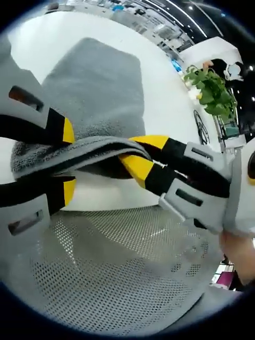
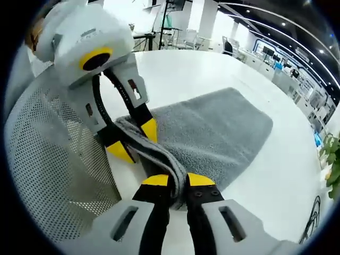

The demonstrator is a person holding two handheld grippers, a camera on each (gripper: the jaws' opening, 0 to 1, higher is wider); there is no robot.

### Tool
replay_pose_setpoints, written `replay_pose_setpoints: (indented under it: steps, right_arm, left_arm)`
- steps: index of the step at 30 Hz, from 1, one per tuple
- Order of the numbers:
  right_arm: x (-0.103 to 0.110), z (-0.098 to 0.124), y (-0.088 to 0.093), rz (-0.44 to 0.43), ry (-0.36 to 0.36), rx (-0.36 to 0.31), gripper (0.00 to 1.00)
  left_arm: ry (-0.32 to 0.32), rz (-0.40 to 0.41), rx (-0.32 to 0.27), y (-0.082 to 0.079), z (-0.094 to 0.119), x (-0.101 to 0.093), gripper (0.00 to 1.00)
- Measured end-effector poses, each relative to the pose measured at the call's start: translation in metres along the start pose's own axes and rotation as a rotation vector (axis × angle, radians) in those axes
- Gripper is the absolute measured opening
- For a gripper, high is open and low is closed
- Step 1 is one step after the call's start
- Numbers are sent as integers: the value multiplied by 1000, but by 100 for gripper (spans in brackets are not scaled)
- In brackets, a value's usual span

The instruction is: Fold the towel on the table until its edges align and the towel forms a compact rectangular stack.

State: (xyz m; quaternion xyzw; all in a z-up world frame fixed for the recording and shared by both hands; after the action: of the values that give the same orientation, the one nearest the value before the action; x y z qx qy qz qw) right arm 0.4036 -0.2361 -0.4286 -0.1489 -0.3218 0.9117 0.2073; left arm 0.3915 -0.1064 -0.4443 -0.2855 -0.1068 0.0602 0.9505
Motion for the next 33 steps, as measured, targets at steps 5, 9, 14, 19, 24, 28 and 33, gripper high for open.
replay_pose_setpoints:
  steps: [5,9,14,19,24,28,33]
  right_arm:
    - [2,0,0,-8,-4,2,8]
    - [1,-1,2,-23,-5,0,8]
    - [3,1,3,-31,-5,-4,9]
    - [4,2,7,-13,-10,5,9]
    - [4,6,7,9,-14,1,10]
    - [5,12,5,43,4,1,12]
    - [4,15,8,148,66,48,19]
  left_arm:
    - [-5,-56,13,5,-6,-1,21]
    - [-27,-40,7,4,-5,2,17]
    - [-42,-35,15,1,-6,4,10]
    - [33,52,20,0,-5,14,7]
    - [101,237,-17,2,-2,25,7]
    - [129,346,-47,1,2,30,7]
    - [158,518,-68,5,3,39,7]
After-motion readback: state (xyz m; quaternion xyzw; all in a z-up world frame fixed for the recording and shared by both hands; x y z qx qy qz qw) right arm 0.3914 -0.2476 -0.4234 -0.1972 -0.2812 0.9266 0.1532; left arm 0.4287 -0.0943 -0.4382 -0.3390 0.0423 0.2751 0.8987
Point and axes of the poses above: the point that each gripper's makers call its tool centre point, and the gripper's own axes: z roughly backward along the fingers, x roughly to its left, y roughly out of its underside, the point moved 8 cm from there along z, roughly backward along the fingers, and after that the axes turned 1 degree about z, right-handed, at the moved point
